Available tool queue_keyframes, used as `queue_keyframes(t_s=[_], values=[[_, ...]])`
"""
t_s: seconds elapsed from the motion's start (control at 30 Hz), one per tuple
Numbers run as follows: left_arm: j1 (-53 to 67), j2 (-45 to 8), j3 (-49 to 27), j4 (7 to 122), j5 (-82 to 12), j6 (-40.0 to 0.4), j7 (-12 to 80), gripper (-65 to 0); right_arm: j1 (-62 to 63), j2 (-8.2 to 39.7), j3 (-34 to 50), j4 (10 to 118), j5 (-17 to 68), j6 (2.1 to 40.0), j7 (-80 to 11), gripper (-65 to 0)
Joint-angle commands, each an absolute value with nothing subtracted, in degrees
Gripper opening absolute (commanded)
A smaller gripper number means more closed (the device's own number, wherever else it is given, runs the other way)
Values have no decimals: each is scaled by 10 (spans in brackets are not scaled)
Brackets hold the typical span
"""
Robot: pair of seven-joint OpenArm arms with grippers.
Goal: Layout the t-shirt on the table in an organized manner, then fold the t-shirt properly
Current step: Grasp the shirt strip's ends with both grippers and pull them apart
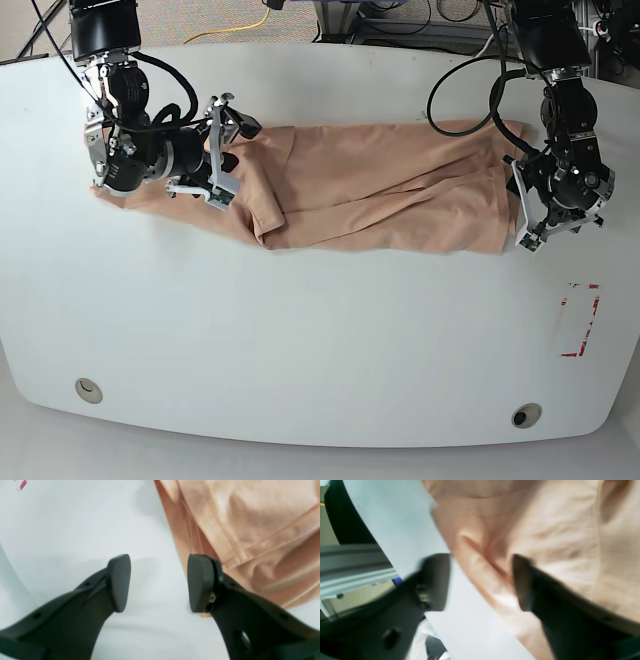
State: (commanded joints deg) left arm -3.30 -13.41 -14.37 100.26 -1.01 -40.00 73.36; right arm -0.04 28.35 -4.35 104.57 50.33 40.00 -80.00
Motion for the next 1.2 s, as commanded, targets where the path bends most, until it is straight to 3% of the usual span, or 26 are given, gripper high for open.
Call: queue_keyframes(t_s=[0.07,0.33,0.5,0.57,0.63,0.7,0.77,0.9,1.2], values=[[-33,-134,-144,1015,-10,-400,734,-311,6,293,-42,1046,503,400,-800,-132],[-33,-131,-143,1084,-13,-400,735,-311,22,296,-41,1045,484,400,-783,-322],[-33,-116,-133,1092,-14,-400,735,-312,18,284,-41,1044,378,400,-764,-368],[-28,-115,-124,1092,-14,-400,735,-312,0,269,-41,1045,316,400,-734,-422],[-11,-115,-111,1092,-13,-400,728,-338,-15,266,-41,1046,265,400,-703,-487],[5,-114,-89,1092,-13,-400,705,-403,-32,258,-41,1045,208,400,-676,-572],[12,-114,-79,1091,-12,-400,691,-449,-42,254,-35,1045,178,400,-662,-618],[25,-90,-71,1091,-10,-400,666,-504,-65,250,22,1045,150,400,-633,-620],[44,-84,-71,1038,-9,-400,622,-510,-64,255,71,991,145,400,-590,-609]])
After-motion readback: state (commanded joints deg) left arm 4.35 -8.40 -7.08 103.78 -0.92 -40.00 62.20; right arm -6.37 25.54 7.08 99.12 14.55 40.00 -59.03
